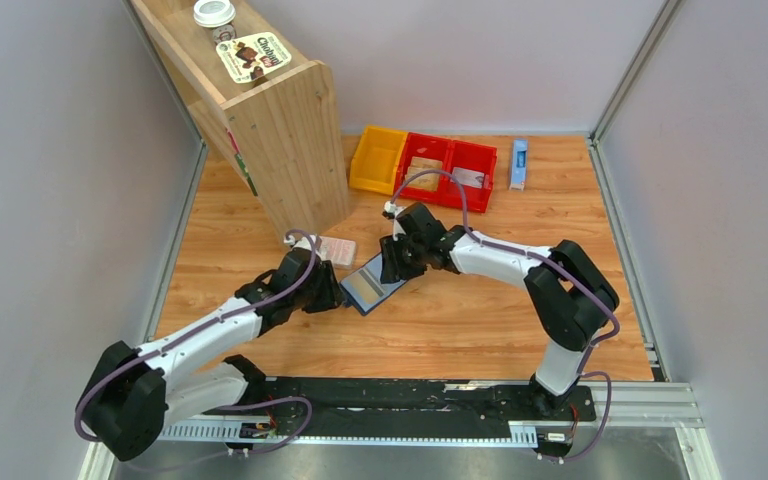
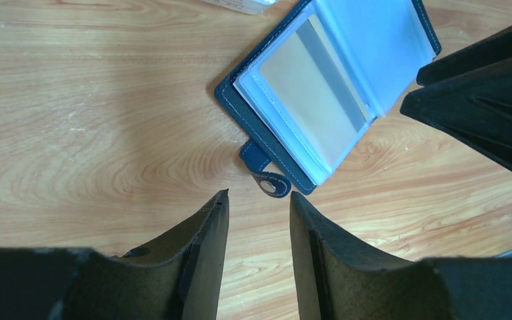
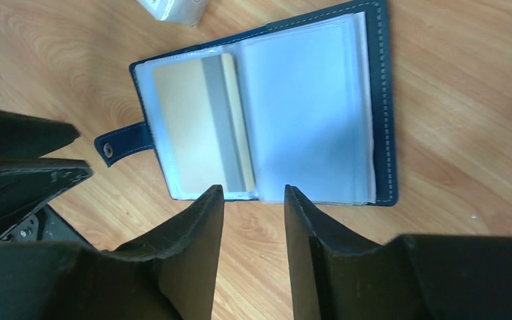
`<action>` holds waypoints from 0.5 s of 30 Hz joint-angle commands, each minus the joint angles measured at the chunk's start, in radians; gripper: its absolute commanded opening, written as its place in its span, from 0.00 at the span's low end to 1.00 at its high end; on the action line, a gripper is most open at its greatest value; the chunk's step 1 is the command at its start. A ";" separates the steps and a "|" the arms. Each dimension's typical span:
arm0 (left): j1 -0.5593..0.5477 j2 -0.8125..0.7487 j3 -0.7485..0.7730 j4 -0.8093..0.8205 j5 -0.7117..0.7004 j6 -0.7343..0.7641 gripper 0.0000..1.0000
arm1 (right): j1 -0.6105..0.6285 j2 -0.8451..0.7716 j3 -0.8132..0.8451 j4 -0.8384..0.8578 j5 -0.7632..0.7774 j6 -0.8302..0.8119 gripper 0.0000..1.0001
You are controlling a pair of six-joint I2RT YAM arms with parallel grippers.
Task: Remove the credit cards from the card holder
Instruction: Remove the credit card from the card holder.
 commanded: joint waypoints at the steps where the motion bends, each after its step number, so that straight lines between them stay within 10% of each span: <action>1: -0.004 -0.071 0.018 -0.052 -0.038 -0.017 0.48 | 0.009 -0.046 0.009 0.016 0.048 -0.047 0.46; 15: -0.004 0.039 0.025 -0.015 -0.038 -0.063 0.51 | 0.143 0.066 0.151 -0.063 0.171 -0.165 0.70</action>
